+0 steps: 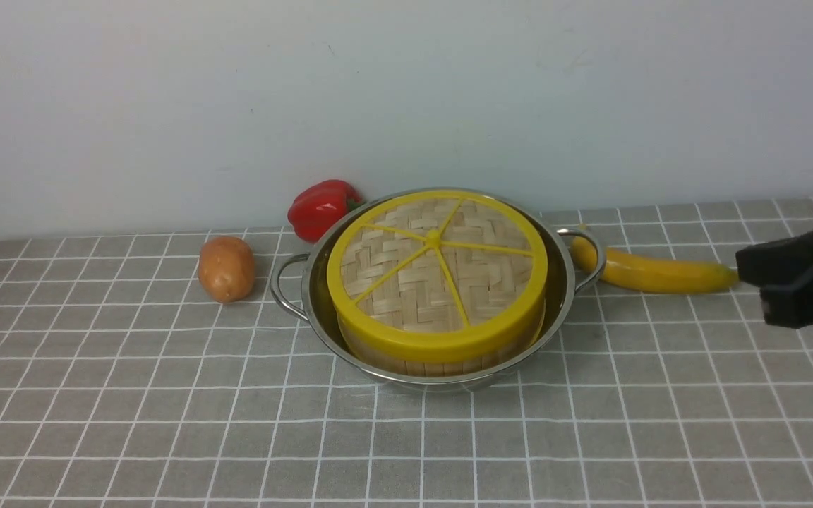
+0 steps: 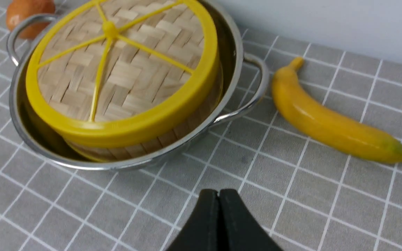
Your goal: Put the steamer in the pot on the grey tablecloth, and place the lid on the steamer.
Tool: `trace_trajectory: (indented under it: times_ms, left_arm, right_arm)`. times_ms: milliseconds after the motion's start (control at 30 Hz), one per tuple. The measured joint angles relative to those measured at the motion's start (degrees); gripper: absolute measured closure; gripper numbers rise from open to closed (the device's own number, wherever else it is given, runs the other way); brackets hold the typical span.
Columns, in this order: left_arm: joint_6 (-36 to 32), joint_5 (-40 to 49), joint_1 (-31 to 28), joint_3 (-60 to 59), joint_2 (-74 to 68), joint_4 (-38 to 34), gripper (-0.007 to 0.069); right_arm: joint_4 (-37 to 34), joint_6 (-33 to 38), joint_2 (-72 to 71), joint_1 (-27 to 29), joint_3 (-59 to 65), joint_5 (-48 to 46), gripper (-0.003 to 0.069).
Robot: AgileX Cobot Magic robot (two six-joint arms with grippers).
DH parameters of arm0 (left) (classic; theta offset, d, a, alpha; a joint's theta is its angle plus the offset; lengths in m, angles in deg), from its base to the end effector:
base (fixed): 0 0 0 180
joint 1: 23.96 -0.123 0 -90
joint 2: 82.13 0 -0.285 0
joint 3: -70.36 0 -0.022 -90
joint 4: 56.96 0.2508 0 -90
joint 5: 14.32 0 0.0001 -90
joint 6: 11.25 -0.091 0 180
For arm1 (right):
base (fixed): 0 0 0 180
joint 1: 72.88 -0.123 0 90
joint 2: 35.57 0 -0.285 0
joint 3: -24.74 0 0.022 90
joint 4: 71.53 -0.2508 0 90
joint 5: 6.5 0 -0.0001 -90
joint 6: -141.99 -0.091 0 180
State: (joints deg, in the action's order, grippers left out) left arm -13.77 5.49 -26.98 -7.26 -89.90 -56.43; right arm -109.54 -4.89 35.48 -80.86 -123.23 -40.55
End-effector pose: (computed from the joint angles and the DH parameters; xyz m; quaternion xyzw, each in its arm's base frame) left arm 0.0535 0.0031 0.1797 -0.0010 0.7944 0.0332 0.6065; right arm 0.2145 0.0618 0.3010 -0.1362 0.8889 0.1867 0.3956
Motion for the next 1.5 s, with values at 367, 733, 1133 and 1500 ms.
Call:
trace_trajectory:
  times_ms: [367, 733, 1133, 1500]
  left_arm:
    - [0.0, 0.0, 0.0, 0.0, 0.0, 0.05, 0.0382]
    - [0.0, 0.0, 0.0, 0.0, 0.0, 0.05, 0.0382]
    - [0.0, 0.0, 0.0, 0.0, 0.0, 0.05, 0.0382]
    - [0.0, 0.0, 0.0, 0.0, 0.0, 0.05, 0.0382]
  right_arm:
    - [8.01, 0.76, -0.94, 0.05, 0.0, 2.45, 0.0661]
    - [24.41, 0.17, -24.58, 4.84, 7.39, 10.49, 0.0648]
    - [24.93, -14.93, -53.27, 6.88, 27.7, 16.35, 0.0617]
    - [25.94, -22.96, -63.02, 6.88, 44.93, 18.05, 0.0596]
